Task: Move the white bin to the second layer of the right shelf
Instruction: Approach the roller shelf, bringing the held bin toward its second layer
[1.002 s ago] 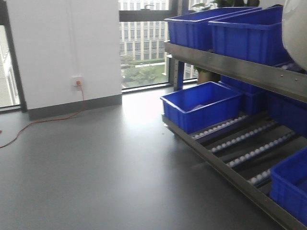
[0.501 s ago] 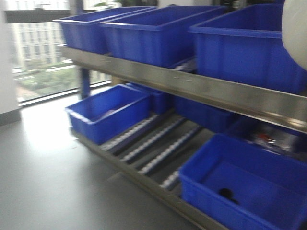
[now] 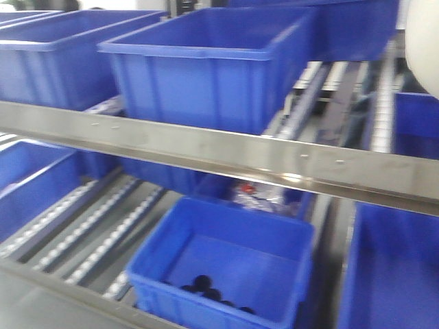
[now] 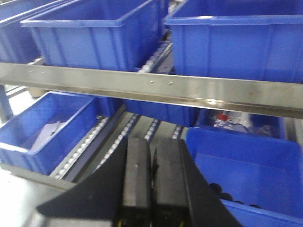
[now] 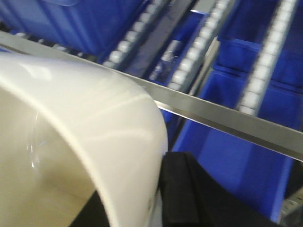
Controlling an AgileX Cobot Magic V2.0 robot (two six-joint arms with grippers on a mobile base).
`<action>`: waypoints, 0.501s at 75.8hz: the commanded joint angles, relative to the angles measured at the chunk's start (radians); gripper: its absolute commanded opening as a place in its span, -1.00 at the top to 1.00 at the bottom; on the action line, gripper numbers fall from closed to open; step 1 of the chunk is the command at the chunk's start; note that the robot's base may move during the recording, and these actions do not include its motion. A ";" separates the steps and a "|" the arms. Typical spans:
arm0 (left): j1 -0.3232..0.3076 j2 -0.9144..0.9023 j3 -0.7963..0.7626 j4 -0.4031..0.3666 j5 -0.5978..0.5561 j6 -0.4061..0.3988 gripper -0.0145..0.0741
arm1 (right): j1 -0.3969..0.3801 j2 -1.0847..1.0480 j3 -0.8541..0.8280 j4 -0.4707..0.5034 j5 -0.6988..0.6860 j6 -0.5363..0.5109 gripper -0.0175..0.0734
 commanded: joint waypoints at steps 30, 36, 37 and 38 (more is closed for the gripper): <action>-0.005 -0.014 0.037 0.000 -0.085 -0.003 0.48 | -0.006 0.002 -0.030 0.000 -0.096 -0.004 0.51; -0.005 -0.014 0.037 0.000 -0.085 -0.003 0.48 | -0.006 0.002 -0.030 0.000 -0.096 -0.004 0.51; -0.005 -0.014 0.037 0.000 -0.085 -0.003 0.48 | -0.006 0.002 -0.030 0.000 -0.096 -0.004 0.51; -0.005 -0.014 0.037 0.000 -0.085 -0.003 0.48 | -0.006 0.002 -0.030 0.000 -0.096 -0.004 0.51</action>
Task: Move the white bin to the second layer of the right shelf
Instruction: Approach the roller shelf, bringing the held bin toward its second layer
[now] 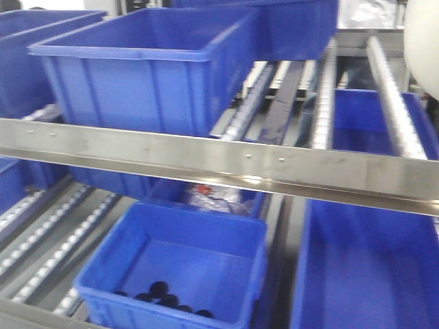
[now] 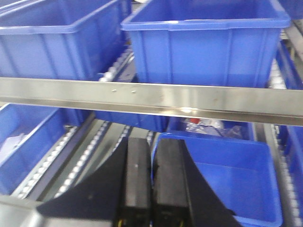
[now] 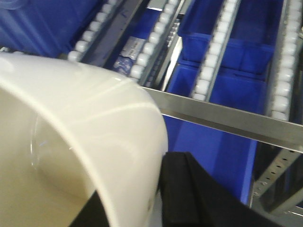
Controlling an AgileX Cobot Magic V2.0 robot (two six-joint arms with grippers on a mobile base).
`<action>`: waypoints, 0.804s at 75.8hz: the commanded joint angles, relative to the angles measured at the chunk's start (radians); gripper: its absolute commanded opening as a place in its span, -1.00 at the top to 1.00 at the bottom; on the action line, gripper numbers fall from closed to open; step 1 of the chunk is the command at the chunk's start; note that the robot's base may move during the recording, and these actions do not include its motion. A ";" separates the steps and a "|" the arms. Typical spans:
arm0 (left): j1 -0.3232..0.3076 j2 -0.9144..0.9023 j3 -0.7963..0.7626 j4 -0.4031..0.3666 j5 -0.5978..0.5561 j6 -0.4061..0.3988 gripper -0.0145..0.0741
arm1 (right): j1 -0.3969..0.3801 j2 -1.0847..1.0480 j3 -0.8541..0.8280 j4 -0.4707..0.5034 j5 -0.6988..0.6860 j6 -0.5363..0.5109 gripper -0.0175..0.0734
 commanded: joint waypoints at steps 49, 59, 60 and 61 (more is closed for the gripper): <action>-0.005 -0.014 0.037 0.000 -0.085 -0.003 0.48 | -0.006 0.002 -0.030 0.000 -0.096 -0.004 0.51; -0.005 -0.014 0.037 0.000 -0.085 -0.003 0.48 | -0.006 0.002 -0.030 0.000 -0.096 -0.004 0.51; -0.005 -0.014 0.037 0.000 -0.085 -0.003 0.48 | -0.006 0.002 -0.030 0.000 -0.096 -0.004 0.51; -0.005 -0.014 0.037 0.000 -0.085 -0.003 0.48 | -0.006 0.002 -0.030 0.000 -0.096 -0.004 0.51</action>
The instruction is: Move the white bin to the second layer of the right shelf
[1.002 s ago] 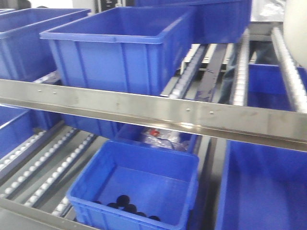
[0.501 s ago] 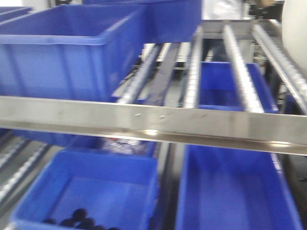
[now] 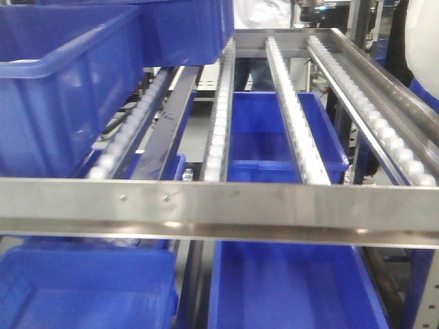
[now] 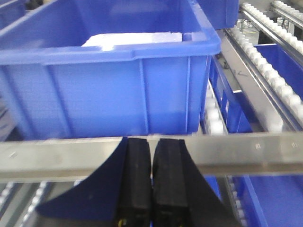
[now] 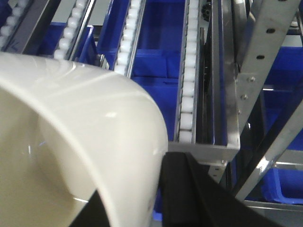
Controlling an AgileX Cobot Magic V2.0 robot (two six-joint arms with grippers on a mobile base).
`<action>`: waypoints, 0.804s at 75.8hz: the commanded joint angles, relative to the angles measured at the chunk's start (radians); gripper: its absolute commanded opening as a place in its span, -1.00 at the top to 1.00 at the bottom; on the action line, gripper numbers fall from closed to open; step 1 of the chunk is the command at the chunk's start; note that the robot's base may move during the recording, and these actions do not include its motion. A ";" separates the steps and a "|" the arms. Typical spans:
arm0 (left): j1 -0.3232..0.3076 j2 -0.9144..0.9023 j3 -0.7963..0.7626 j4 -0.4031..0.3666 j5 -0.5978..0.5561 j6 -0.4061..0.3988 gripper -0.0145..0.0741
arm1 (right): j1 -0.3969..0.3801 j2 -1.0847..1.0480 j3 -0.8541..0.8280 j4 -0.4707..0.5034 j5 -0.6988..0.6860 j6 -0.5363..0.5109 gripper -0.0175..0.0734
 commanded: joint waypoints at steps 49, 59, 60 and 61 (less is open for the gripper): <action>-0.005 -0.014 0.037 0.000 -0.085 -0.003 0.48 | -0.006 0.002 -0.030 0.000 -0.096 -0.004 0.51; -0.005 -0.014 0.037 0.000 -0.085 -0.003 0.48 | -0.006 0.002 -0.030 0.000 -0.096 -0.004 0.51; -0.005 -0.014 0.037 0.000 -0.085 -0.003 0.48 | -0.006 0.002 -0.030 0.000 -0.096 -0.004 0.51; -0.005 -0.014 0.037 0.000 -0.085 -0.003 0.48 | -0.006 0.002 -0.030 0.000 -0.096 -0.004 0.51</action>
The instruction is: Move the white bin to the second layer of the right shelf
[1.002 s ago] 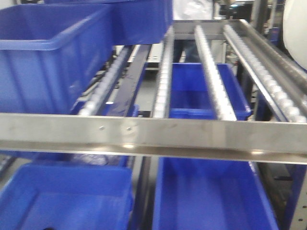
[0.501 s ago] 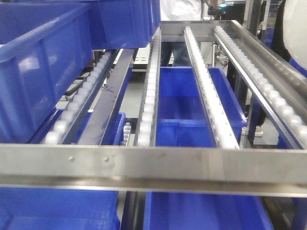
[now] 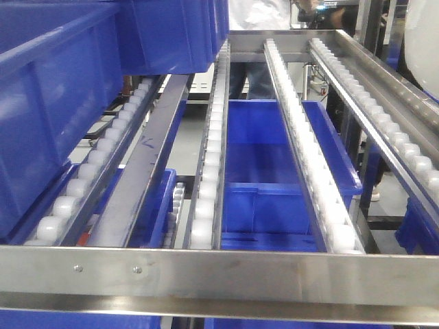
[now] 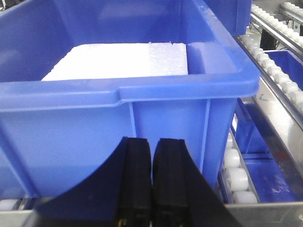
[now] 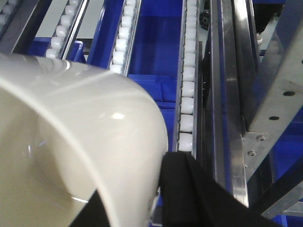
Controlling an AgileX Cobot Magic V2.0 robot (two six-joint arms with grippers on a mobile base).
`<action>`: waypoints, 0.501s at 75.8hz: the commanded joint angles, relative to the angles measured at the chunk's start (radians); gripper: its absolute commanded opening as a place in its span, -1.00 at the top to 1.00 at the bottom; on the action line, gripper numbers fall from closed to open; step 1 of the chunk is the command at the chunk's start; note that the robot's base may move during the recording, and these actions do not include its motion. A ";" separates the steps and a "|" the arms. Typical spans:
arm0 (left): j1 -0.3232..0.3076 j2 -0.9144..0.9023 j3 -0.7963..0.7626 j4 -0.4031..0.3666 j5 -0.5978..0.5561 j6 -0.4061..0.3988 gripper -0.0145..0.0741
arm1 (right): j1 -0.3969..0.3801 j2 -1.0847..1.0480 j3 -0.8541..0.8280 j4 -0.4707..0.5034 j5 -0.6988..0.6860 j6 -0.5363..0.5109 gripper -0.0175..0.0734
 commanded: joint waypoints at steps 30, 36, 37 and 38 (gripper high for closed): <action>-0.005 -0.014 0.037 0.000 -0.085 -0.003 0.48 | -0.006 0.004 -0.030 0.000 -0.095 -0.004 0.51; -0.005 -0.014 0.037 0.000 -0.085 -0.003 0.48 | -0.006 0.004 -0.030 0.000 -0.095 -0.004 0.51; -0.005 -0.014 0.037 0.000 -0.085 -0.003 0.48 | -0.006 0.004 -0.030 0.000 -0.095 -0.004 0.51; -0.005 -0.014 0.037 0.000 -0.085 -0.003 0.48 | -0.006 0.004 -0.030 0.000 -0.095 -0.004 0.51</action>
